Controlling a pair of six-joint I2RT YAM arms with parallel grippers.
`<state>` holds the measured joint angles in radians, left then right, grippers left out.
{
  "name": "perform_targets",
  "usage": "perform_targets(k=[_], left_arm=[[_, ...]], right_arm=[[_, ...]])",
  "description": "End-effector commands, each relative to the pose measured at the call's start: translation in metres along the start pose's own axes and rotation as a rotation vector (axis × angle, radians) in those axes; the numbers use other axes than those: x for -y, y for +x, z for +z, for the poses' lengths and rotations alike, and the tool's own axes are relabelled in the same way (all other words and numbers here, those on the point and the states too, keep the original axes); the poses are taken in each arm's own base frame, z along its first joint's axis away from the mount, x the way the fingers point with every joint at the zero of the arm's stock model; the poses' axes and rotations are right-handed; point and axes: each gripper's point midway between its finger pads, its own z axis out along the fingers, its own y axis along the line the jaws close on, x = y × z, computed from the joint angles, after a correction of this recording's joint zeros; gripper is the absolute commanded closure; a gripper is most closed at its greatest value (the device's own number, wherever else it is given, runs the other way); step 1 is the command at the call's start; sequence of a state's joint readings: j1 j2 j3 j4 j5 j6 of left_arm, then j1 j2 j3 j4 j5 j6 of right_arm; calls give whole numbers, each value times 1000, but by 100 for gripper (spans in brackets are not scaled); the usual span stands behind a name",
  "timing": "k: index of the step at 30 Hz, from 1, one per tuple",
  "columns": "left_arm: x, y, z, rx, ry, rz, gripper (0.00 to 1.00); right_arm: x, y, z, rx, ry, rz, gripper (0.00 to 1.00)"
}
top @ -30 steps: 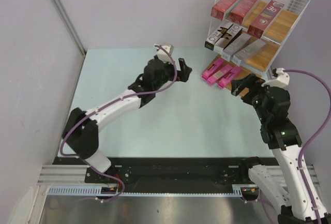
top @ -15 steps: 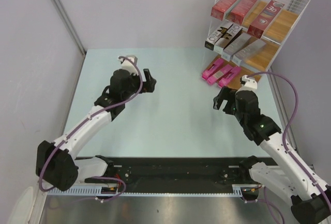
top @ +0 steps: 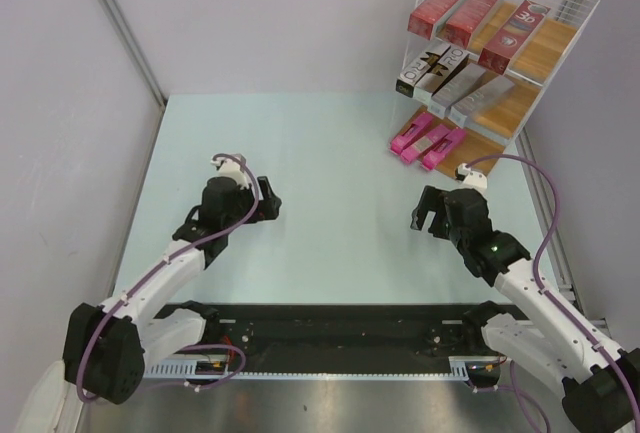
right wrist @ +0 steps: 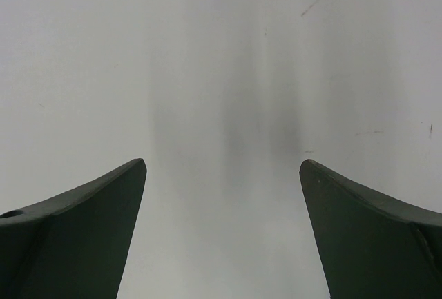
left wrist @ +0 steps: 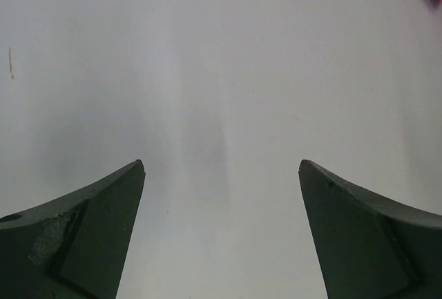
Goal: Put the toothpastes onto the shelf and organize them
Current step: Reset both arms
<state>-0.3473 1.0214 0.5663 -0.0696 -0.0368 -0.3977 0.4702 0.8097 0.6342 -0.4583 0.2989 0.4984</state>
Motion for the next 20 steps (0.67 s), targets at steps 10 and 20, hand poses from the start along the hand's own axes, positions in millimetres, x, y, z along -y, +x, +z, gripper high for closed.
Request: perform_targets(k=[10, 20], left_arm=[[7, 6, 0, 8, 62, -48, 0], [16, -6, -6, 84, 126, -25, 0]], right_arm=[[-2, -10, -1, 50, -7, 12, 0], [-5, -18, -8, 86, -32, 17, 0]])
